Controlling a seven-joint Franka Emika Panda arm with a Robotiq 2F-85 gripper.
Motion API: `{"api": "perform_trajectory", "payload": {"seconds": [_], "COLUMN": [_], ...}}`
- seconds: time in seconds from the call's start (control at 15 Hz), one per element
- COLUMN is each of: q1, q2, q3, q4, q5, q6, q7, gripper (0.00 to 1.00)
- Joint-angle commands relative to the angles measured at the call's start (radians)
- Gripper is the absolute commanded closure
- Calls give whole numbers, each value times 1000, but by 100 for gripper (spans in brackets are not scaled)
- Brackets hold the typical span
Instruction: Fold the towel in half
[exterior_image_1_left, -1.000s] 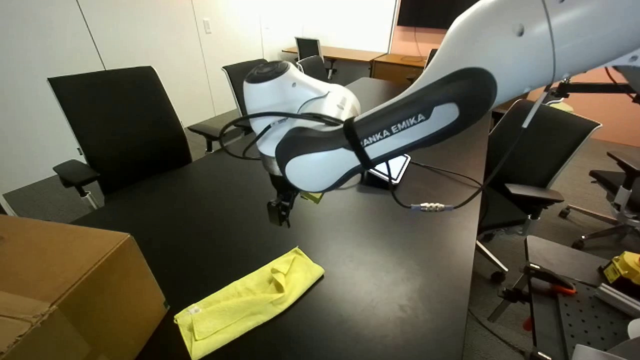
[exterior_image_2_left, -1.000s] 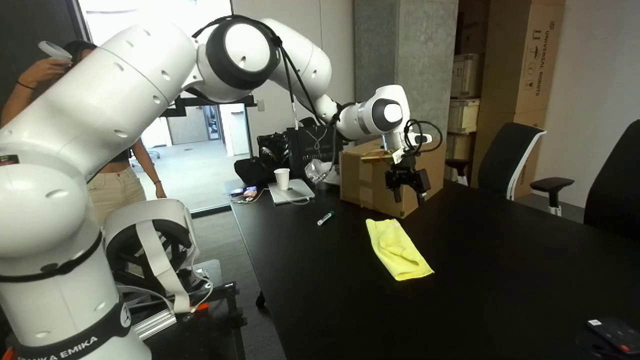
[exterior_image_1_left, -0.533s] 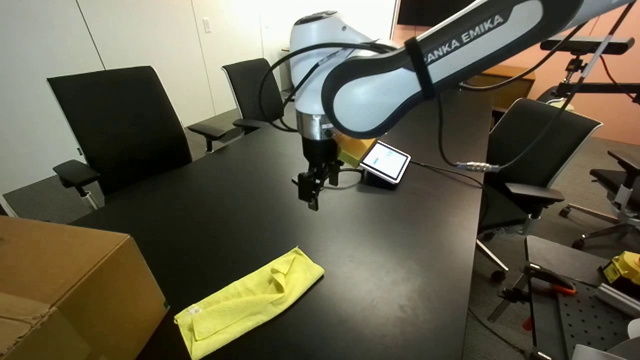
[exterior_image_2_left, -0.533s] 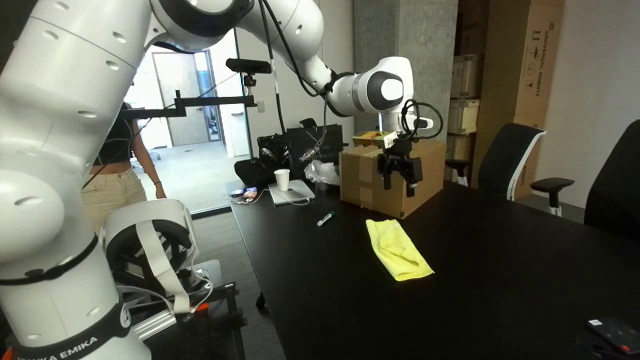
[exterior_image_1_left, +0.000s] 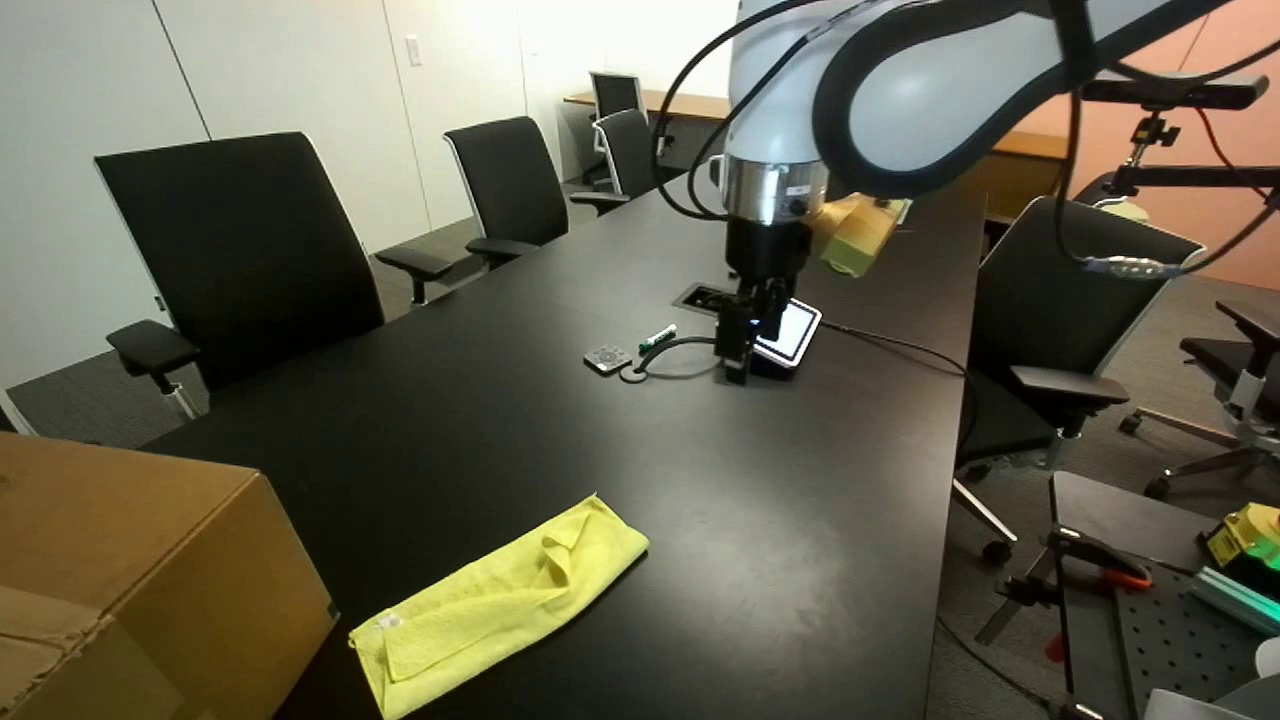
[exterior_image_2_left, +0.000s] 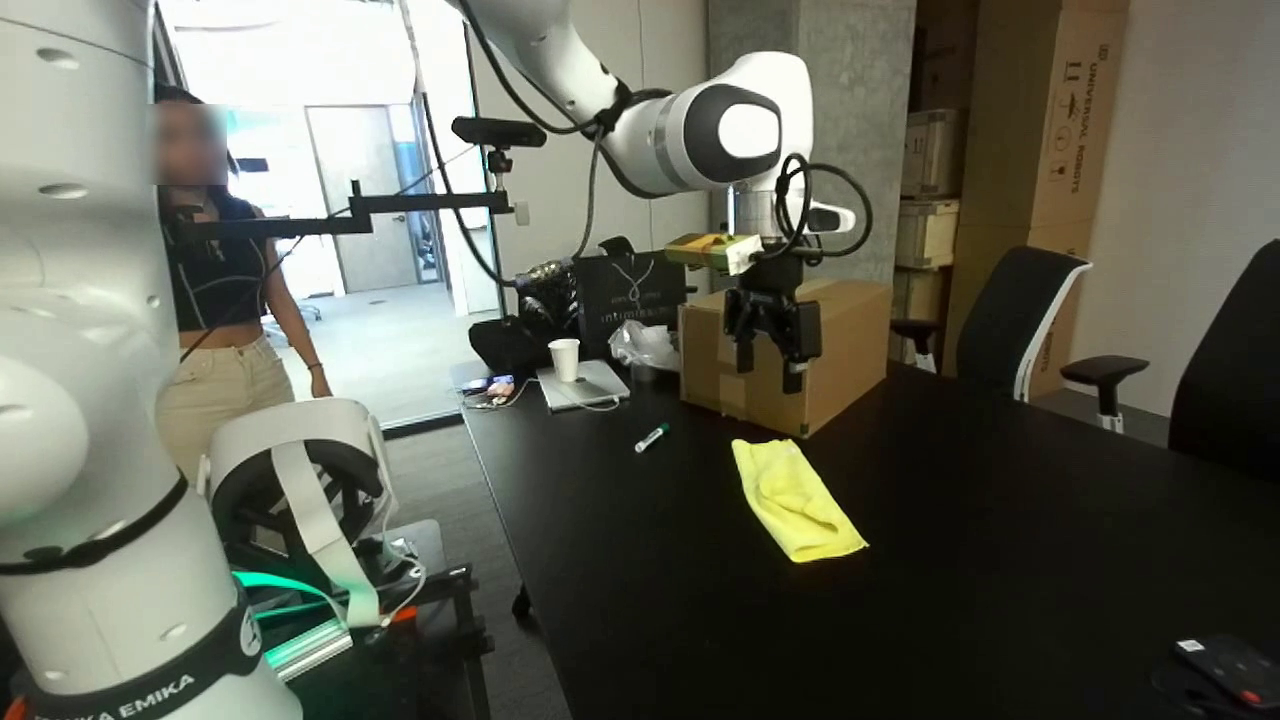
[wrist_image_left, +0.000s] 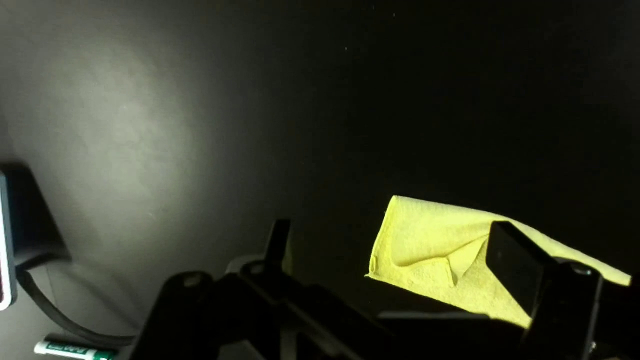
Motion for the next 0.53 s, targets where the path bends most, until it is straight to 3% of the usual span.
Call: {"api": "perform_trajectory", "payload": {"seconds": [0.0,0.13,0.2,0.47], "q1": [-55,-74,-67,-83], "q2": [-230,-337,-193,-315], "q3": [17,9,20,18], "q4": [-248,-356,-209,-329], "q5": [46,59,25,33], "q6": [46,56,9,22], "q7": [-75,-101,-57,-78], "gripper": [0,0,0,0]}}
